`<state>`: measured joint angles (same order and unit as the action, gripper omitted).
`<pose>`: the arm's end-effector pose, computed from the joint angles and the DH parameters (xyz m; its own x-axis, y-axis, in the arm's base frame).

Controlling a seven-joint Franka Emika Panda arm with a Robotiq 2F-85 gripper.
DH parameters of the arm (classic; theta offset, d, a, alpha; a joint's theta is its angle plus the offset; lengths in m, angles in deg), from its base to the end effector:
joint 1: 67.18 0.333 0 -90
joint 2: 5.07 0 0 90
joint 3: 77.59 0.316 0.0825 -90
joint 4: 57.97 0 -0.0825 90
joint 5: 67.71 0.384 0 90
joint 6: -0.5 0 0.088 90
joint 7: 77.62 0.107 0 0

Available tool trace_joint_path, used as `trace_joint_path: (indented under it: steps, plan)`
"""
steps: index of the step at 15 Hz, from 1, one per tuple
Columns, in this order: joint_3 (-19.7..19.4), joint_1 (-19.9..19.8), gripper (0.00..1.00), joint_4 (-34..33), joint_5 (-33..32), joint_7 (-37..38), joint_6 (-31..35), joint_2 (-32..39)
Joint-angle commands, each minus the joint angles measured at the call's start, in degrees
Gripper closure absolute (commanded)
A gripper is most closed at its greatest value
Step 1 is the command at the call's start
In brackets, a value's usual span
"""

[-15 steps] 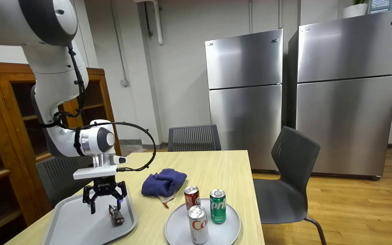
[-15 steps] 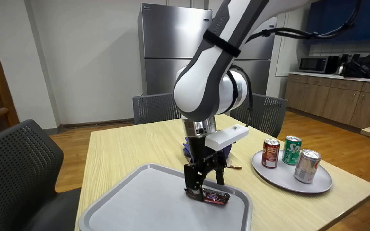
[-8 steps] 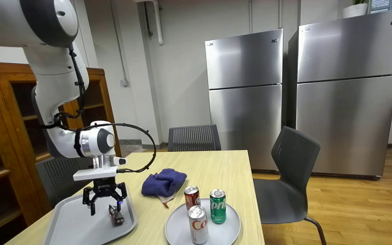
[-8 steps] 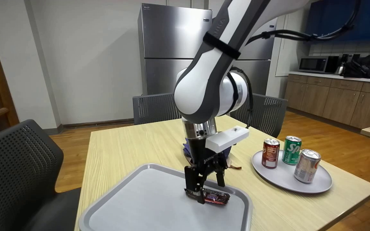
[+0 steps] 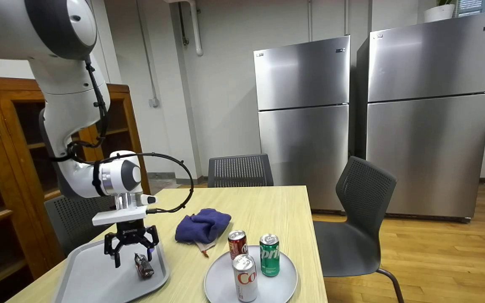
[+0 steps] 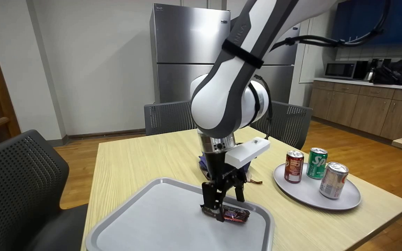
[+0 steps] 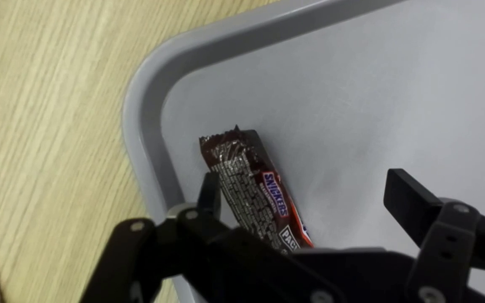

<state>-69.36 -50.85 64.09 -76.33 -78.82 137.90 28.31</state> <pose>0.4798 0.2237 0.1107 0.8043 0.5137 -0.2986 0.5325 -0.8462 -0.0214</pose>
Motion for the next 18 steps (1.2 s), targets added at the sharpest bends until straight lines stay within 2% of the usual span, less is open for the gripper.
trace_joint_path:
  steps: [1, 13, 14, 15, 18]
  plan:
    - [-0.4, 0.8, 0.00, -1.2, -2.4, 0.6, 0.7, 1.3]
    - [-0.3, 0.8, 0.00, -4.8, -3.0, -0.2, 1.2, 5.5]
    - [-0.2, 0.7, 0.25, -4.9, -3.0, -0.3, 1.3, 5.6]
    - [-0.2, 0.7, 0.26, -4.9, -2.9, -0.3, 1.4, 5.6]
    - [-0.3, 0.7, 0.51, -4.8, -3.0, -0.2, 1.7, 5.4]
